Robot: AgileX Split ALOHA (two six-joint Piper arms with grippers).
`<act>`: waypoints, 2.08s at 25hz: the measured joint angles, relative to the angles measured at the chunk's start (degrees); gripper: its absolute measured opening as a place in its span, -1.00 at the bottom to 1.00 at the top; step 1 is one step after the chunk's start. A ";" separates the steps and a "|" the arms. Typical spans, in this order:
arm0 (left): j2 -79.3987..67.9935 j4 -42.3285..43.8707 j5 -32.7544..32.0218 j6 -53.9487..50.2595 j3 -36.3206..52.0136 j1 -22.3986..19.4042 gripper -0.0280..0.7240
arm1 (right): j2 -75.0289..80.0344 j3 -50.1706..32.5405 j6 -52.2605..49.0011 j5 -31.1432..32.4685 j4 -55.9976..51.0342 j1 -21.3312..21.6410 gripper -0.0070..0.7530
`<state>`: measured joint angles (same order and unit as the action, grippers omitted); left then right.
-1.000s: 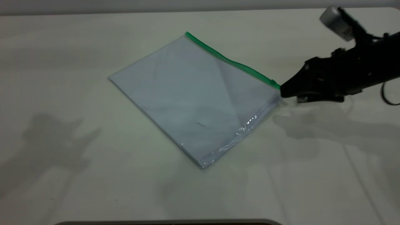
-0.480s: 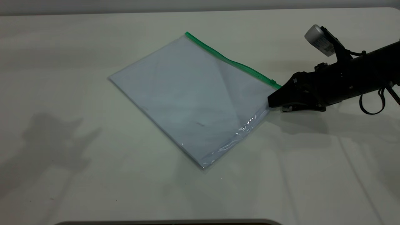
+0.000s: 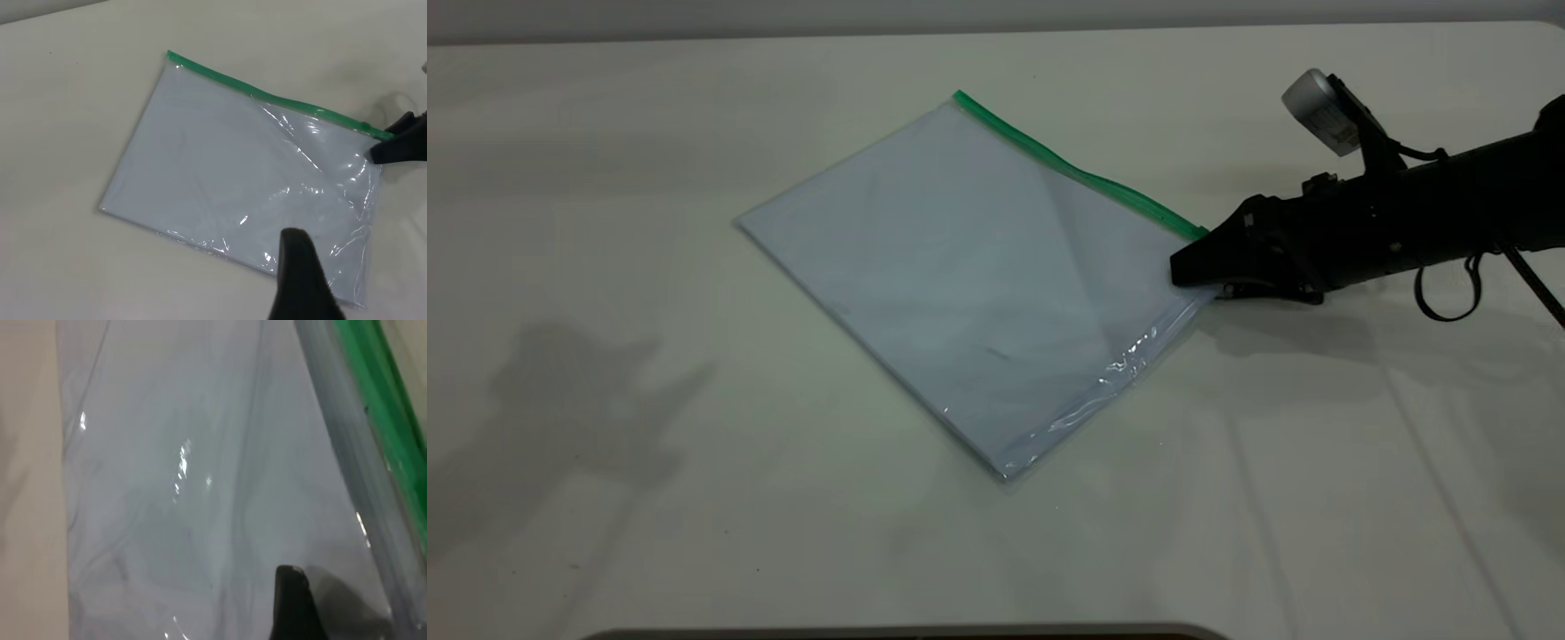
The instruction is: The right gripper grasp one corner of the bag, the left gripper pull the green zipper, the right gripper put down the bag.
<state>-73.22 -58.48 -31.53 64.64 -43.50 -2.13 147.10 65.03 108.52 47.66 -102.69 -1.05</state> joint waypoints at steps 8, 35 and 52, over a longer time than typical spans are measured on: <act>0.00 0.00 0.34 0.00 0.00 0.00 0.45 | 0.75 0.34 -0.05 0.87 -0.06 0.00 -0.03; -16.51 -0.02 1.94 5.70 -8.07 7.09 0.45 | -3.04 0.34 3.11 4.47 3.80 -3.05 -0.89; -44.37 -0.02 1.50 11.65 -32.51 18.45 0.45 | -9.63 9.05 -5.55 -2.52 21.04 -11.33 -0.89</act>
<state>-117.58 -58.50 -30.03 76.29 -76.01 16.32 137.47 74.08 102.98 45.14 -81.65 -12.37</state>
